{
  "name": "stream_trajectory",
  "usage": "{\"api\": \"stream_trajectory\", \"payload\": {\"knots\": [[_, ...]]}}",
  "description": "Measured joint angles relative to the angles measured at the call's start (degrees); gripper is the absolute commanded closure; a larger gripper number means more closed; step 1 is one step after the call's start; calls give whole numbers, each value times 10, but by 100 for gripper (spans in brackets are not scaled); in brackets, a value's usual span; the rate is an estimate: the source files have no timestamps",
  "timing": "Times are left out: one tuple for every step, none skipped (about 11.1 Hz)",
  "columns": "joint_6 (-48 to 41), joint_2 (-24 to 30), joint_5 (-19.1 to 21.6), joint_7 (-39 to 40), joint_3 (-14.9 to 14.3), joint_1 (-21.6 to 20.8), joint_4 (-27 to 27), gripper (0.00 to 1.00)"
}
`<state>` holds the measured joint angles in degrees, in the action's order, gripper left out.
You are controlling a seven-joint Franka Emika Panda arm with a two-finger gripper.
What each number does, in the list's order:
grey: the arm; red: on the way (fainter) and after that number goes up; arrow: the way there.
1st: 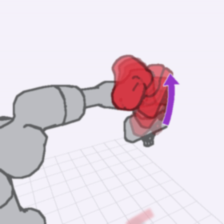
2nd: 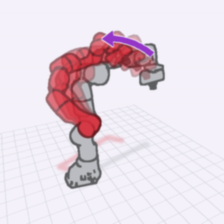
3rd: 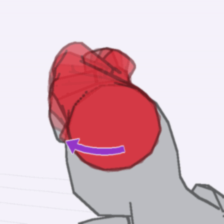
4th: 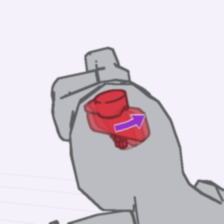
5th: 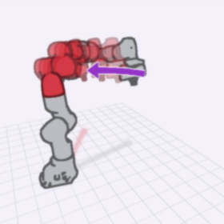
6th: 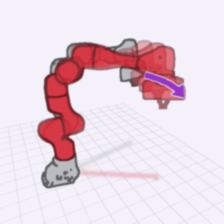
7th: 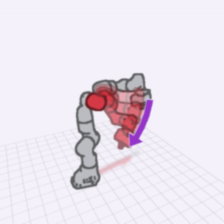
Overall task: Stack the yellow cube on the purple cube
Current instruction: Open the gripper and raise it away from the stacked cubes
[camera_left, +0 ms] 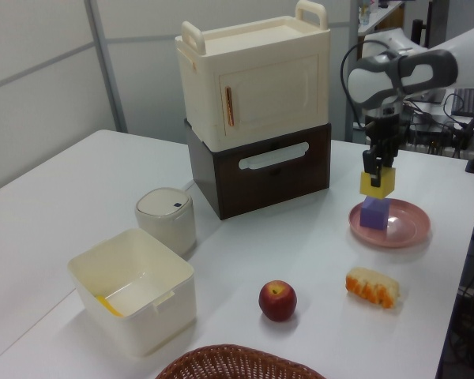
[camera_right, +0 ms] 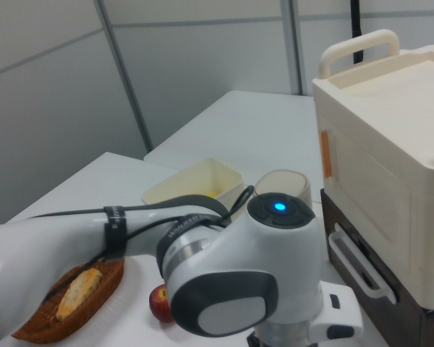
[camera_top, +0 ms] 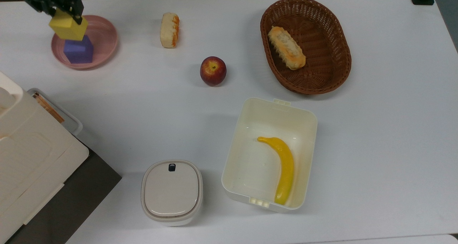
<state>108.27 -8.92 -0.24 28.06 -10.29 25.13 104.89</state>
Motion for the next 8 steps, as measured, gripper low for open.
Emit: {"api": "stream_trajectory", "payload": {"knots": [[19, -12, 0, 0, 1, 0, -2, 93], [31, -24, 0, 0, 2, 0, -5, 89], [33, -37, 0, 0, 2, 0, -12, 75], [33, -47, 0, 0, 3, 0, -18, 43], [33, -54, -3, 2, 4, -1, -22, 14], [33, -58, -8, 4, 4, -2, -24, 0], [33, -59, -11, 4, 5, -3, -25, 0], [33, -59, -12, 4, 6, -7, -26, 0]]}}
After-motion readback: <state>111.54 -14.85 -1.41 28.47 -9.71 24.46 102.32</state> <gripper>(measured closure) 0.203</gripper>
